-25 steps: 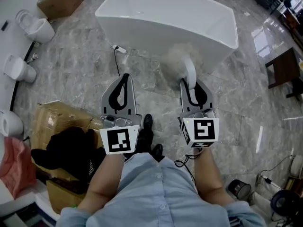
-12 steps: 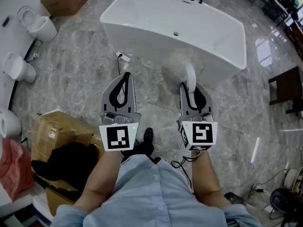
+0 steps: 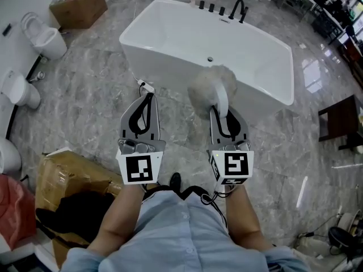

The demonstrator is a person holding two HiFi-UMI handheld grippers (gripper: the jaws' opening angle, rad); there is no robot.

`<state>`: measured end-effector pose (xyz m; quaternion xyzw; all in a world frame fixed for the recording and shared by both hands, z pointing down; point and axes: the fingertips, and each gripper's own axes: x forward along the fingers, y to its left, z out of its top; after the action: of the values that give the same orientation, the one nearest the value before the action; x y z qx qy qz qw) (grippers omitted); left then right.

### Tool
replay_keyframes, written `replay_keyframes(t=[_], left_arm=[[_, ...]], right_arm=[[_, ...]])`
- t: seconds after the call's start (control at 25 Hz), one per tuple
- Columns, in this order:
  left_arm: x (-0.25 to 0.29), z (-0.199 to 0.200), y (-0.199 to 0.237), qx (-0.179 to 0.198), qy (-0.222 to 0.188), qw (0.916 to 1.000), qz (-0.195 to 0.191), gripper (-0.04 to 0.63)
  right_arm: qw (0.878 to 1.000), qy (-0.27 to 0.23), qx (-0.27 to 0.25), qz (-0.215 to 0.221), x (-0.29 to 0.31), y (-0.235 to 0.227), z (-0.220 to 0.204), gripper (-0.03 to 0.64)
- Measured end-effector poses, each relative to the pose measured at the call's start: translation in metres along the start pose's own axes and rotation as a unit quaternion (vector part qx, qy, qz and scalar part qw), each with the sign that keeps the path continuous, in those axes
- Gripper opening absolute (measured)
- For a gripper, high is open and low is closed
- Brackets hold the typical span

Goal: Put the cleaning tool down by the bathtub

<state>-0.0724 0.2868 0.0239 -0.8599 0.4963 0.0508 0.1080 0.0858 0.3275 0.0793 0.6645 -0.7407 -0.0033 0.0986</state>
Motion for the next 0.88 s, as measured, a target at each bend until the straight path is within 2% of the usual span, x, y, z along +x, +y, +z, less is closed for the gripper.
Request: replay_keyframes(t=[0.44,0.64,0.88], left_arm=[[0.046,-0.03,0.01,0.0,0.017,0.9998,0.01,0.016],[0.087,-0.051,0.006,0.003,0.032,0.9994,0.011,0.015],[0.155,-0.07,-0.005,0.023,0.046,0.9986,0.009,0.015]], right_arm=[[1.0,0.008,-0.002,0.01,0.051,-0.019,-0.01,0.106],[1.0,0.012,0.003,0.014,0.087,-0.045,-0.019,0.106],[0.999,0.017,0.014,0.023,0.139,-0.092,-0.028,0.106]])
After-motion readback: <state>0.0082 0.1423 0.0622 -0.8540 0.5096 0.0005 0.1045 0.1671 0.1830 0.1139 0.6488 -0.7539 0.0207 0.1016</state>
